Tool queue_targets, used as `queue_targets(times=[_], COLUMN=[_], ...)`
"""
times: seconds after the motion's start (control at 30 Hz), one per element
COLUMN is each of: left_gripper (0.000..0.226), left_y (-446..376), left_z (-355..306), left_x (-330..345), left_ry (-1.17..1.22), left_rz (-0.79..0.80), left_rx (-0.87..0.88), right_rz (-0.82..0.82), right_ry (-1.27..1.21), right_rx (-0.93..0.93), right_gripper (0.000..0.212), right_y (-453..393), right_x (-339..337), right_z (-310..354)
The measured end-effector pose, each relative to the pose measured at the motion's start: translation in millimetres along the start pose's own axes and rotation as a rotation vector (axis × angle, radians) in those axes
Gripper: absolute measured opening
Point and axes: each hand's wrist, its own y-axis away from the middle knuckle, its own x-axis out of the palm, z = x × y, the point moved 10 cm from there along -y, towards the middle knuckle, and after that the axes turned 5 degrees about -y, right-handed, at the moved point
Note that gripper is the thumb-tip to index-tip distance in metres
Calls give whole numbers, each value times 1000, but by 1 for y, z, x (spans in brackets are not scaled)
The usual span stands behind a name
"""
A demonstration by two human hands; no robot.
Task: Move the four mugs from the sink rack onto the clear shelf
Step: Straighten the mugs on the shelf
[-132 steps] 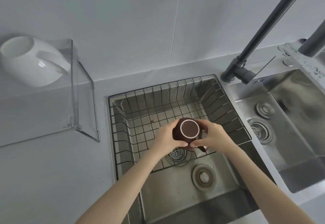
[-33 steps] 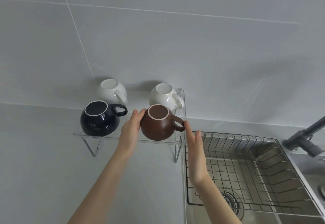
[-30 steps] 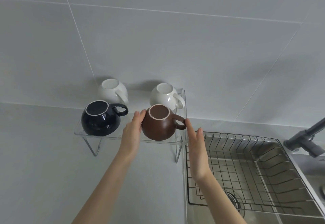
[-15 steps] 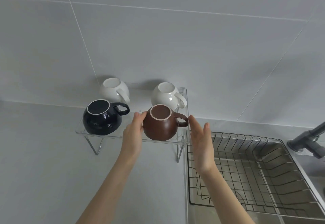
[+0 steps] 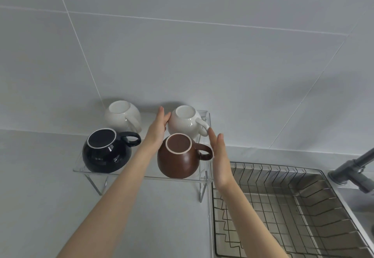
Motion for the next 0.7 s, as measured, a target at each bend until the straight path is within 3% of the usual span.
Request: queue_targets(times=[0.7], left_gripper=[65], left_y=[15], left_z=[12], left_x=[-13], left_ry=[-86], left_rz=[-71], left_rx=[-4], right_rz=[-63], right_ry=[-98], right_rx=[-12], right_gripper=[55], right_y=[-37], right_x=[-15], right_z=[13])
